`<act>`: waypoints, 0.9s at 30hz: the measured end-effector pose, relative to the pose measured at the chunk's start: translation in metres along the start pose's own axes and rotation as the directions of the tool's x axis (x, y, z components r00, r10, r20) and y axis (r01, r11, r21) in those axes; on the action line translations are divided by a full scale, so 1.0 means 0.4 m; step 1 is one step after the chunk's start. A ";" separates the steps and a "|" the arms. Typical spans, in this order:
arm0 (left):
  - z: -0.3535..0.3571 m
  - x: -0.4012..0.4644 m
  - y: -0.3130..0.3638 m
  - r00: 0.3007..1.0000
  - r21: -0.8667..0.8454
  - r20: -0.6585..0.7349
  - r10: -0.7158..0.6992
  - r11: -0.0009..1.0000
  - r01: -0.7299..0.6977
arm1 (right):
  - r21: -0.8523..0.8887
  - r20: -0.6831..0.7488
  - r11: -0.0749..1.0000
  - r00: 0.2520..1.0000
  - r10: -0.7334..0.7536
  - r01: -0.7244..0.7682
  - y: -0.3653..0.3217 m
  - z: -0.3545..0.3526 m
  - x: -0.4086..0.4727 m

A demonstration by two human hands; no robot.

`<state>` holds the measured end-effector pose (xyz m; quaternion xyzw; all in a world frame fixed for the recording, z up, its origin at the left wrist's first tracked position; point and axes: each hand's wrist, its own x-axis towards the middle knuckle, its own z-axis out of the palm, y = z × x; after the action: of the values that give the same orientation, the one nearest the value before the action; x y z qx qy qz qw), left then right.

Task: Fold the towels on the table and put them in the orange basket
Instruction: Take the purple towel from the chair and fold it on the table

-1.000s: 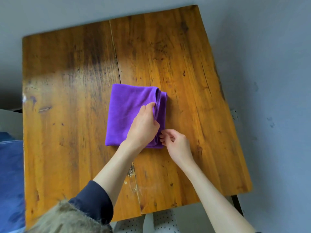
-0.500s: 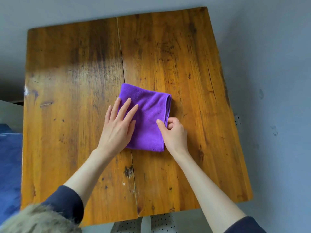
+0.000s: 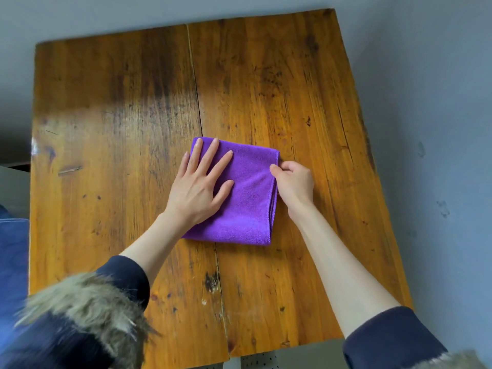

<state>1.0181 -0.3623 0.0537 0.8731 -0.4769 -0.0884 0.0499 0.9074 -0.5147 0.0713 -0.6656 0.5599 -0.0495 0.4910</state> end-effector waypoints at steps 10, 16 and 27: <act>0.002 -0.044 0.022 0.994 0.019 -0.080 0.079 0.997 -0.078 | -0.125 0.101 0.989 0.991 0.091 -0.078 0.098 -0.011 -0.207; 0.022 -0.107 0.033 0.988 0.034 -0.050 0.149 0.988 -0.147 | -0.467 0.099 0.798 0.919 -0.381 0.381 0.180 0.020 -0.276; -0.004 -0.051 0.009 0.983 -0.043 -0.087 0.164 0.985 -0.169 | -0.697 0.116 0.520 0.793 -0.599 0.494 0.102 0.071 -0.202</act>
<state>1.0044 -0.3470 0.0581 0.8315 -0.5434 -0.0595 0.0990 0.8665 -0.4291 0.0669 -0.9355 0.3299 -0.0333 0.1221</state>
